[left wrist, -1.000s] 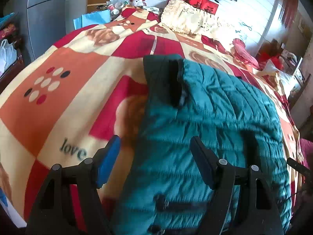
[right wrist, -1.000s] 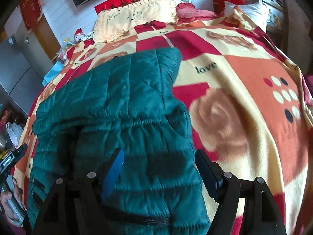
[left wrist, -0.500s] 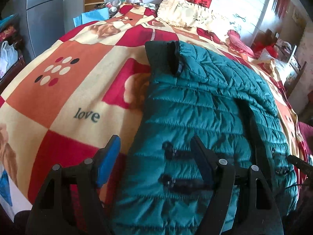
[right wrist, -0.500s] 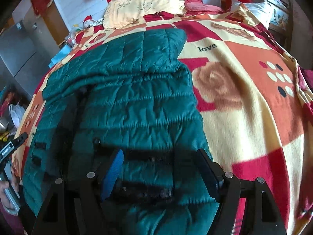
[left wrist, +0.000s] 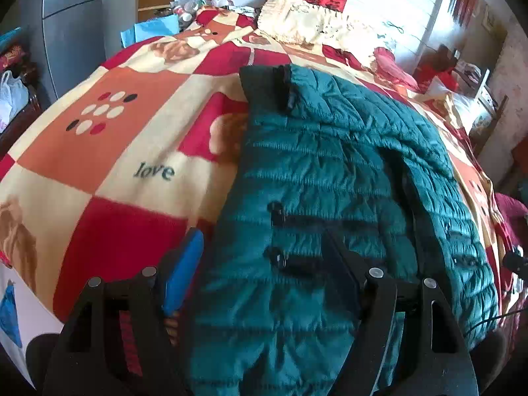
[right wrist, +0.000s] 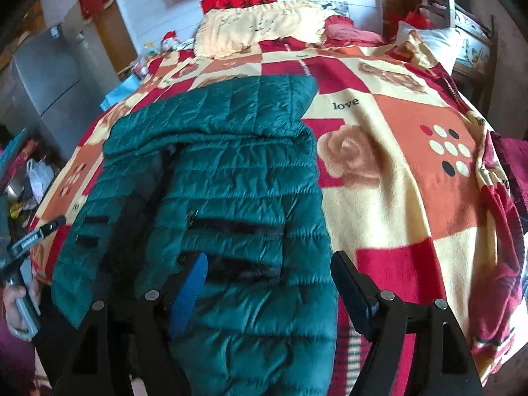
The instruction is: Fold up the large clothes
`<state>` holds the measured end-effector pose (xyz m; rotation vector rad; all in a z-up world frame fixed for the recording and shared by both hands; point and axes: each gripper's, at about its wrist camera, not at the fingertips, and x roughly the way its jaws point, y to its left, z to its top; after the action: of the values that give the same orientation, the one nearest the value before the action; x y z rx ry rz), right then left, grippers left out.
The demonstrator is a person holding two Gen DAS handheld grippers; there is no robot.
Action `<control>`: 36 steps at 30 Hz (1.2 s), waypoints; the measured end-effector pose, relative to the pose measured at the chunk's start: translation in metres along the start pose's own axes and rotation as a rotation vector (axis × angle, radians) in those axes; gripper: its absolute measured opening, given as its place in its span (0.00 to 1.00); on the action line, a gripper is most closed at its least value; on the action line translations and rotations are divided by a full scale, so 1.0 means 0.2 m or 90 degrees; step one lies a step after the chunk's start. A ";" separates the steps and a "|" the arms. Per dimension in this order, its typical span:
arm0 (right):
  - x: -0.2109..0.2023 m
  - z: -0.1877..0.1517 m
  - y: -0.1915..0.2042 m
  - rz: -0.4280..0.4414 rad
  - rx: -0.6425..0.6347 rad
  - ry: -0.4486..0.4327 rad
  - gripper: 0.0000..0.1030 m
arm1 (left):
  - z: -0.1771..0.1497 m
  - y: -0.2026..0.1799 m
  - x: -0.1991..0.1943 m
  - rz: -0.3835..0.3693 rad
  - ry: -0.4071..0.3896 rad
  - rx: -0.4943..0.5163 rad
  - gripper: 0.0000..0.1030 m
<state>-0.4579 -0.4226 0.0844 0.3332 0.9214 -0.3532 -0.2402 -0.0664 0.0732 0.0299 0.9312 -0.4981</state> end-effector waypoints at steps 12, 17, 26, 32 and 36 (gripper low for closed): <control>0.02 -0.28 -0.10 -0.004 0.020 0.059 0.76 | -0.18 0.17 0.00 -0.053 0.076 -0.039 0.72; 0.08 -0.32 -0.17 0.041 0.069 0.080 0.77 | -0.22 0.23 0.01 -0.068 0.112 -0.058 0.72; 0.17 -0.35 -0.10 0.085 0.044 0.097 0.82 | -0.26 0.26 0.02 -0.088 0.138 -0.064 0.72; 0.19 -0.36 -0.14 0.099 0.052 0.104 0.82 | -0.26 0.29 0.02 -0.090 0.130 -0.083 0.74; 0.19 -0.36 -0.13 0.105 0.042 0.094 0.84 | -0.28 0.19 0.03 -0.078 0.138 -0.026 0.79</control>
<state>-0.4988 -0.4219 0.0092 0.4981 1.0213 -0.2098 -0.2643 -0.0218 0.0273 -0.0110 1.1600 -0.5974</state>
